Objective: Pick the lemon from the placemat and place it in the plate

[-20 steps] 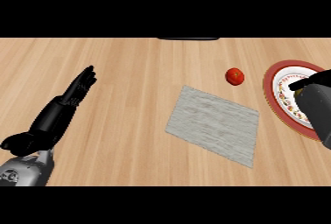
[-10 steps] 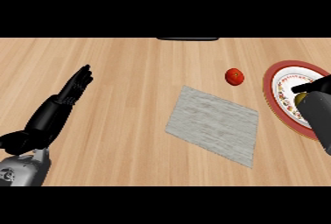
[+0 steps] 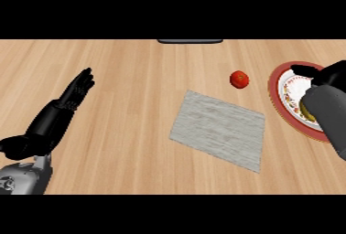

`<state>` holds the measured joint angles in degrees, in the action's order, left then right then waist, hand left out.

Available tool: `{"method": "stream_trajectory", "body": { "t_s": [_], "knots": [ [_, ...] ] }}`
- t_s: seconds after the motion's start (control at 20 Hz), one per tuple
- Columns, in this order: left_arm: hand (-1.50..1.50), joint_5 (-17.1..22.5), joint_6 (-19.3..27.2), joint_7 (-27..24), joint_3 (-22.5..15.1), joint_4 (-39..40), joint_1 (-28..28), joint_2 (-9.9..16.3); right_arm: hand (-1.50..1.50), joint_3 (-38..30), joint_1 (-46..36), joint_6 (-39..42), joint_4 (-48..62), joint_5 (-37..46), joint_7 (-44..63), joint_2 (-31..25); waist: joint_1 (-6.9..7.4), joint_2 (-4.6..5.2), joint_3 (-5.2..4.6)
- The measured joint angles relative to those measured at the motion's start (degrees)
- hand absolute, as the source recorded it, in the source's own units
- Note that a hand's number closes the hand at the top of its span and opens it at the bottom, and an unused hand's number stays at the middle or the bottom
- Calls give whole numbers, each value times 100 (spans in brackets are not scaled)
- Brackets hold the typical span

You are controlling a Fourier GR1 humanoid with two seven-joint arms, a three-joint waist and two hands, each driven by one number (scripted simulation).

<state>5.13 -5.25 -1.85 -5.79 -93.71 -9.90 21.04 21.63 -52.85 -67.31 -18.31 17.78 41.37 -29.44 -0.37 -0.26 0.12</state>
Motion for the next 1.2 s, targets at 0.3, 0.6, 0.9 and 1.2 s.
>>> {"method": "stream_trajectory", "body": {
  "t_s": [0.3,0.6,0.9,1.2],
  "knots": [
    [0,16,-17,-25,138,-7,137,58,-150,-558,837,-588,-1716,-496,-651,-17,-174,-55,-5],
    [0,-87,38,32,112,-162,340,0,-150,-699,2241,-858,-3768,-627,-911,-225,-250,-77,-18],
    [0,-116,-2,21,188,-227,397,0,-150,-660,3744,-986,-5623,-346,-667,-467,-259,-70,-31],
    [0,-188,-56,120,158,-213,213,-110,-150,-911,5072,-928,-7155,343,-114,-636,-168,-29,-32]
  ]
}}
